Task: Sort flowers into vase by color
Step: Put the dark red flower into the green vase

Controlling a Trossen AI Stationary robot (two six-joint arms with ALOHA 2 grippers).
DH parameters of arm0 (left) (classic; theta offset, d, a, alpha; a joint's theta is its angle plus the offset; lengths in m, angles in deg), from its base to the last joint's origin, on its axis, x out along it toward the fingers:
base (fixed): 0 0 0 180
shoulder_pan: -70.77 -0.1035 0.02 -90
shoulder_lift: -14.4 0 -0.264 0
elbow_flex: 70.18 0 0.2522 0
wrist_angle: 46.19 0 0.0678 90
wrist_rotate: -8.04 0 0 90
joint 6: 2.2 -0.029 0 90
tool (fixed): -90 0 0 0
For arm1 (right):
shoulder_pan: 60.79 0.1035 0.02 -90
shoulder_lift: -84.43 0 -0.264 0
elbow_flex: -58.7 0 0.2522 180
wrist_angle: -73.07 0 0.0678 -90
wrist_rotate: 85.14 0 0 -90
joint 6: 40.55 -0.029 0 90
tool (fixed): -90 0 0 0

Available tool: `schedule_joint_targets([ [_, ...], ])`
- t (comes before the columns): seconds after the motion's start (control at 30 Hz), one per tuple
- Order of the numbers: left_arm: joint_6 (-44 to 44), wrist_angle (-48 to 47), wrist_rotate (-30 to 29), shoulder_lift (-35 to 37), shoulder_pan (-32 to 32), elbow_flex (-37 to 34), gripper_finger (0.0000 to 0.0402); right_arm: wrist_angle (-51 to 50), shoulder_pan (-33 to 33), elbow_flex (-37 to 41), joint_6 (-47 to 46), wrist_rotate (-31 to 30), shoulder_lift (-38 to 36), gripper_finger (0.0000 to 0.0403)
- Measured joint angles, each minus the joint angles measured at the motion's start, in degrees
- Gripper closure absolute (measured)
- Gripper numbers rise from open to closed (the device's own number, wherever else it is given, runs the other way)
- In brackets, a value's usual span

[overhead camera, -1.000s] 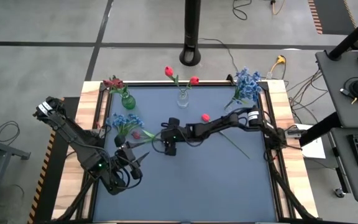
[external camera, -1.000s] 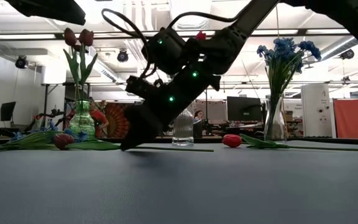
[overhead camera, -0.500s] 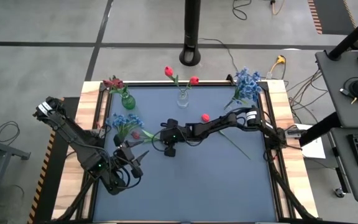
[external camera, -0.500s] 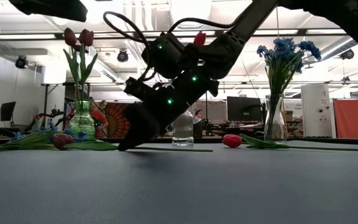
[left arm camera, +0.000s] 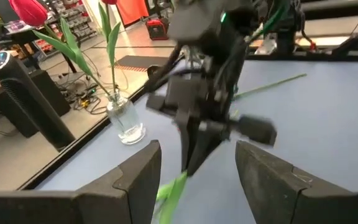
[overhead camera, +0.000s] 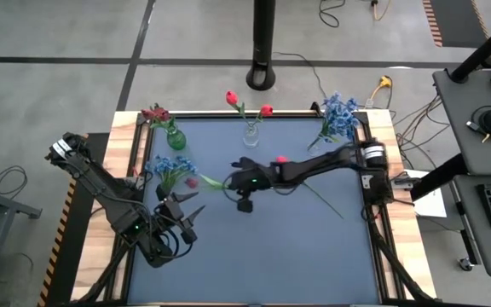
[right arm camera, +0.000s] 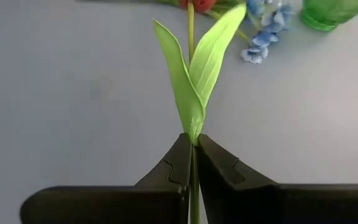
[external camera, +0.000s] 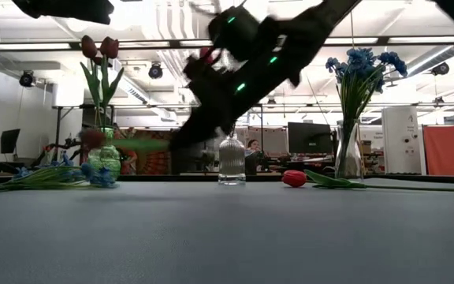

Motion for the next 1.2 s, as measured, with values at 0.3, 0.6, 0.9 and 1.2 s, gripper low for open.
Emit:
schedule_joint_targets([
  [0.3,-10.0,9.9,4.0,0.0,0.0,0.0,0.0212,18.5,2.7,20.3,-3.3,-0.5,-18.6,0.0391],
  [0.6,-51.3,45.6,26.7,-3.7,-1.3,-1.6,0.0242,40.2,7.6,33.8,-1.1,-3.5,-26.2,0.0391],
  [0.9,-59.8,77.8,41.3,-3.8,-12.3,-17.0,0.026,55.2,11.9,36.1,5.5,-3.5,-26.4,0.0391],
  [1.2,-60.3,111.2,44.1,-8.6,-21.3,-26.3,0.0258,58.1,13.1,34.0,9.1,-3.5,-25.9,0.039],
])
